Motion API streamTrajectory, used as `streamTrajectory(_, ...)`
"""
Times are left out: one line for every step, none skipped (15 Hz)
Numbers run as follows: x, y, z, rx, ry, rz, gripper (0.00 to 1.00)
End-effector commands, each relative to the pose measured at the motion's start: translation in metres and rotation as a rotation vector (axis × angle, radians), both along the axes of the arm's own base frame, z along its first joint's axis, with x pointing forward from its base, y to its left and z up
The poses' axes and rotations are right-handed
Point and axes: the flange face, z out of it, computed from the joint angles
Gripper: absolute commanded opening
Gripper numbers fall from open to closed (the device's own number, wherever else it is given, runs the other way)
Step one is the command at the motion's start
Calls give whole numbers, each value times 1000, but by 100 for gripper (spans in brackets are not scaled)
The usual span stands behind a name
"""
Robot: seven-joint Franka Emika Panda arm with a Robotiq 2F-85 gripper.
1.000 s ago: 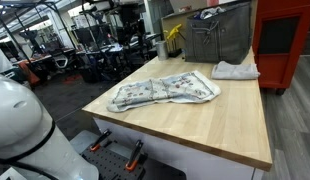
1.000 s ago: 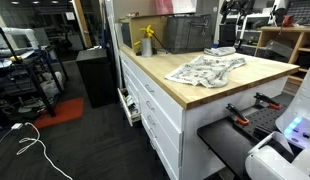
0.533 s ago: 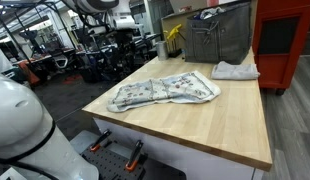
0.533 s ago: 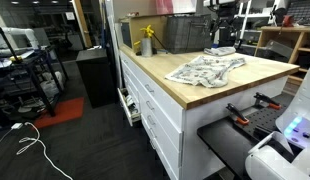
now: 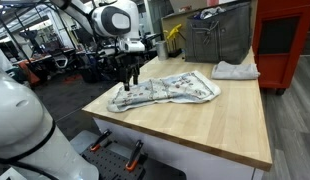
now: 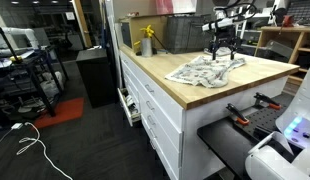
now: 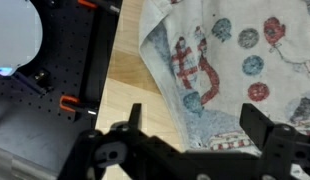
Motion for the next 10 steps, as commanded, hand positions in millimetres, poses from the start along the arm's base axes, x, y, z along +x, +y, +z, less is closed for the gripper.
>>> streamTrajectory(0,-14,-13,41,55,73,100)
streamTrajectory(0,-17,-18,49,71,91,75)
streamTrajectory(-1,-20,-21,59,84,109,72)
streamTrajectory(-3,-21,-24,68,98,128,66)
streamTrajectory(-4,-22,-25,78,110,147,58)
streamTrajectory(-6,-21,-28,87,126,163,49)
streamTrajectory(-7,-21,-29,101,136,180,42)
streamTrajectory(-9,-20,-30,109,149,200,34)
streamTrajectory(-11,-18,-29,121,156,226,27)
streamTrajectory(-13,-17,-27,135,157,254,20)
